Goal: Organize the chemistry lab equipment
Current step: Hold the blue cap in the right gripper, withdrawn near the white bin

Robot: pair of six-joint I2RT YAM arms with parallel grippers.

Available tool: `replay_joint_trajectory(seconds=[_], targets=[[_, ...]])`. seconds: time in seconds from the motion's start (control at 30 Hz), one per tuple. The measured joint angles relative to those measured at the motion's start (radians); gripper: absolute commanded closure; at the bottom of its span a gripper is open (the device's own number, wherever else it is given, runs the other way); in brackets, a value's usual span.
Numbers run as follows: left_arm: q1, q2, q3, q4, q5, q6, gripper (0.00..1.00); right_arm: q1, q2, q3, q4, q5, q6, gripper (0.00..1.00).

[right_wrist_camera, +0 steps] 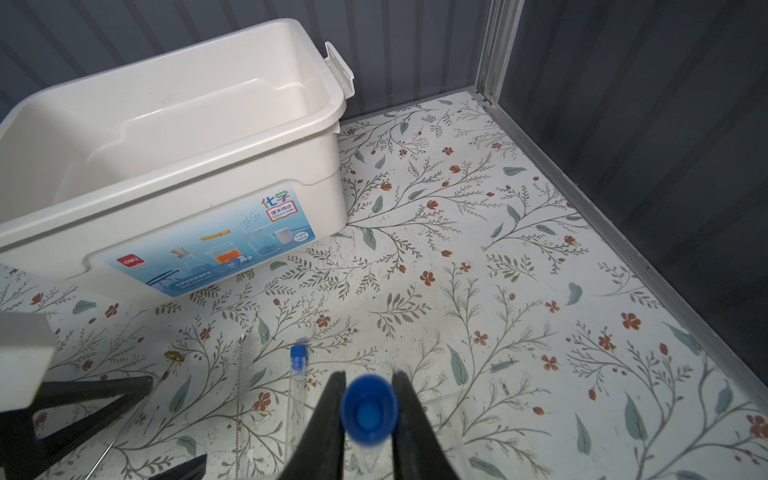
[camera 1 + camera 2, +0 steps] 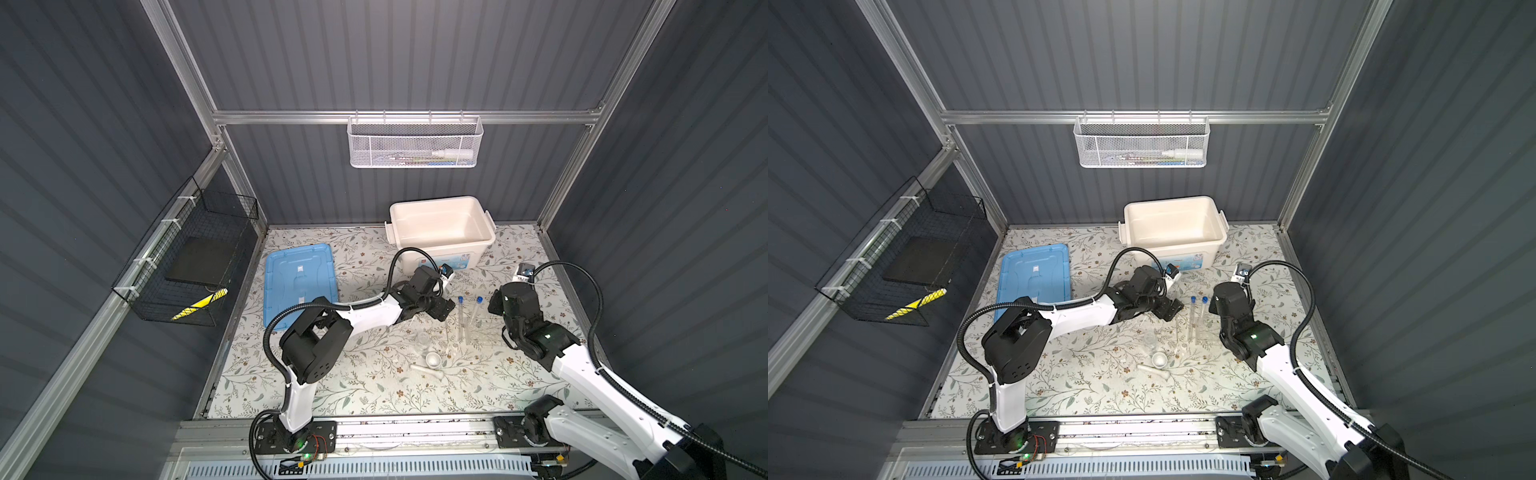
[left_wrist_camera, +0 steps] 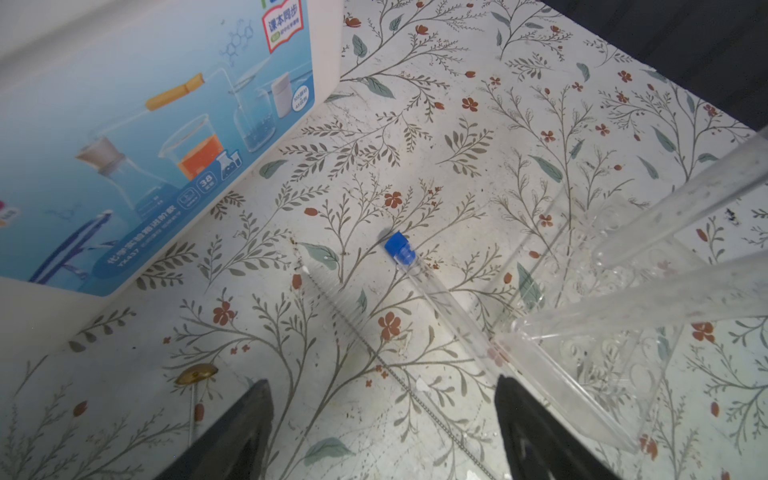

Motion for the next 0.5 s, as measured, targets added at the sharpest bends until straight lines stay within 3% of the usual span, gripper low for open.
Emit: replay_joint_trajectory(seconds=[0.5], targets=[[0.0,-0.001,-0.005,0.007,-0.003,0.0,0.09,0.031,0.01,-0.022,-0.01,0.035,0.024,0.8]])
